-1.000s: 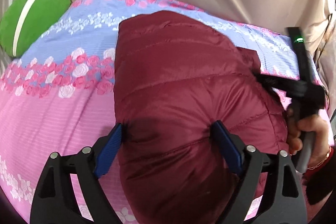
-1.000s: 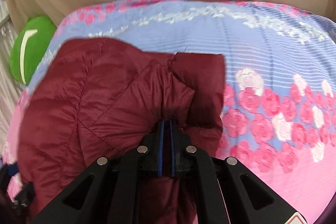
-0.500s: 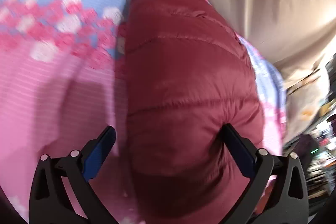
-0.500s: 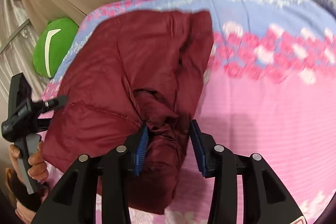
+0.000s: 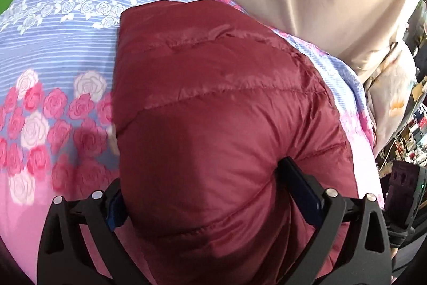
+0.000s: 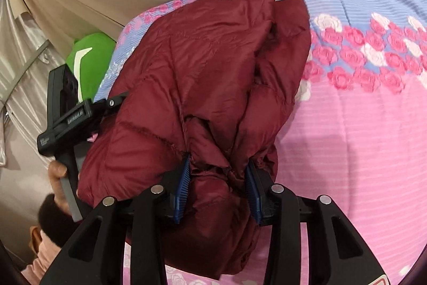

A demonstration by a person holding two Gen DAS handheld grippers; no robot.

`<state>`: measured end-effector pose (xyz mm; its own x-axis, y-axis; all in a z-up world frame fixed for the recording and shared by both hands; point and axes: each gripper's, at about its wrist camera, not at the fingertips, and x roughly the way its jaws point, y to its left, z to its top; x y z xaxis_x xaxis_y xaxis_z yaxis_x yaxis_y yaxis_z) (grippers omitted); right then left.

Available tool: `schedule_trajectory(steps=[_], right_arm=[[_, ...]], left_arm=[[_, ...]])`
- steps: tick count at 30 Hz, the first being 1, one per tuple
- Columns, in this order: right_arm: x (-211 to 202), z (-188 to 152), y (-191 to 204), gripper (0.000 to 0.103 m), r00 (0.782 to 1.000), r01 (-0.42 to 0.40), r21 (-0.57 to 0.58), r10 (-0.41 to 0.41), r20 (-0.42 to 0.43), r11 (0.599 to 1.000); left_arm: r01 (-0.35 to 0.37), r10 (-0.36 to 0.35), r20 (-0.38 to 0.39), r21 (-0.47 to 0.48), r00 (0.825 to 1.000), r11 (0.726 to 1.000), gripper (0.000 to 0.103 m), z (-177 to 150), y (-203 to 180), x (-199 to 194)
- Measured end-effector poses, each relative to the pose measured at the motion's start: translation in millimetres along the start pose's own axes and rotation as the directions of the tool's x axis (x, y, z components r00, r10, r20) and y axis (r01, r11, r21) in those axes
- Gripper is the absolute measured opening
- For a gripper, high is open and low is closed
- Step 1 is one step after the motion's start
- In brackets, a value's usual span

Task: Fold large clothes

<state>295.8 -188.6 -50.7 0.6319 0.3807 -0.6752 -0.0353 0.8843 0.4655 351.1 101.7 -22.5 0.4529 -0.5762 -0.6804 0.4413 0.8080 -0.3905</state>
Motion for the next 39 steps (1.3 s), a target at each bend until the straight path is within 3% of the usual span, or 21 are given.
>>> schedule_trajectory(steps=[2, 4, 6, 9, 12, 14, 15, 18, 21, 26, 30, 34, 36, 39], right_arm=[[5.0, -2.1, 2.3, 0.035, 0.999, 0.041, -0.032, -0.04, 0.007, 0.999], [1.6, -0.3, -1.9, 0.034, 0.998, 0.065, -0.027, -0.065, 0.001, 0.998], [-13.6, 0.5, -2.7, 0.036, 0.995, 0.1, -0.014, -0.1, 0.013, 0.995], [-45.8, -12.1, 11.3, 0.04, 0.989, 0.132, -0.058, -0.128, 0.069, 0.989], [-65.4, -34.9, 28.9, 0.041, 0.992, 0.102, -0.103, -0.095, 0.079, 0.989], [-65.9, -50.5, 40.7, 0.041, 0.993, 0.107, -0.146, -0.098, 0.069, 0.983], [-59.4, -55.6, 46.8, 0.04, 0.988, 0.149, -0.182, -0.139, 0.069, 0.972], [-35.1, -61.2, 41.7, 0.037, 0.973, 0.229, -0.207, -0.225, 0.04, 0.951], [-19.9, -63.4, 25.1, 0.041, 0.973, 0.227, -0.176, -0.23, -0.002, 0.958], [-21.0, -68.5, 30.7, 0.044, 0.965, 0.26, -0.192, -0.26, 0.027, 0.946], [-50.2, -74.7, 42.7, 0.044, 0.947, 0.315, -0.18, -0.297, 0.12, 0.932], [-83.3, -77.9, 56.9, 0.047, 0.904, 0.392, -0.181, -0.342, 0.256, 0.902], [-88.8, -80.0, 62.3, 0.048, 0.891, 0.411, -0.186, -0.35, 0.289, 0.892], [-84.7, -89.2, 64.0, 0.048, 0.89, 0.419, -0.179, -0.363, 0.275, 0.89]], left_arm=[[-0.026, 0.027, 0.013, -0.015, 1.0, 1.0, 0.097, -2.5, 0.5, -4.6], [-0.143, 0.142, 0.068, 0.001, 0.987, 0.99, 0.097, -11.4, -12.0, -23.4], [-0.2, 0.197, 0.117, 0.015, 0.973, 0.98, 0.095, -21.6, -23.8, -46.4], [-0.195, 0.188, 0.152, 0.028, 0.97, 0.98, 0.096, -47.4, -40.3, -81.5], [-0.221, 0.211, 0.153, 0.049, 0.965, 0.974, 0.096, -79.2, -54.7, -101.0], [-0.296, 0.286, 0.145, 0.057, 0.947, 0.953, 0.096, -95.4, -56.2, -99.0], [-0.337, 0.326, 0.141, 0.056, 0.935, 0.94, 0.096, -104.1, -54.8, -95.0], [-0.349, 0.345, 0.107, 0.024, 0.933, 0.937, 0.097, -116.1, -47.5, -78.4], [-0.348, 0.347, 0.081, -0.001, 0.934, 0.937, 0.097, -119.2, -43.1, -66.7], [-0.438, 0.431, 0.127, 0.027, 0.893, 0.899, 0.097, -126.9, -56.1, -57.8], [-0.472, 0.464, 0.16, 0.012, 0.871, 0.882, 0.096, -133.5, -72.1, -72.8], [-0.488, 0.48, 0.189, -0.004, 0.857, 0.873, 0.096, -144.4, -88.9, -84.6], [-0.497, 0.49, 0.196, -0.01, 0.85, 0.867, 0.098, -151.3, -97.1, -86.3], [-0.513, 0.506, 0.205, -0.024, 0.838, 0.858, 0.098, -164.5, -105.8, -86.3]])
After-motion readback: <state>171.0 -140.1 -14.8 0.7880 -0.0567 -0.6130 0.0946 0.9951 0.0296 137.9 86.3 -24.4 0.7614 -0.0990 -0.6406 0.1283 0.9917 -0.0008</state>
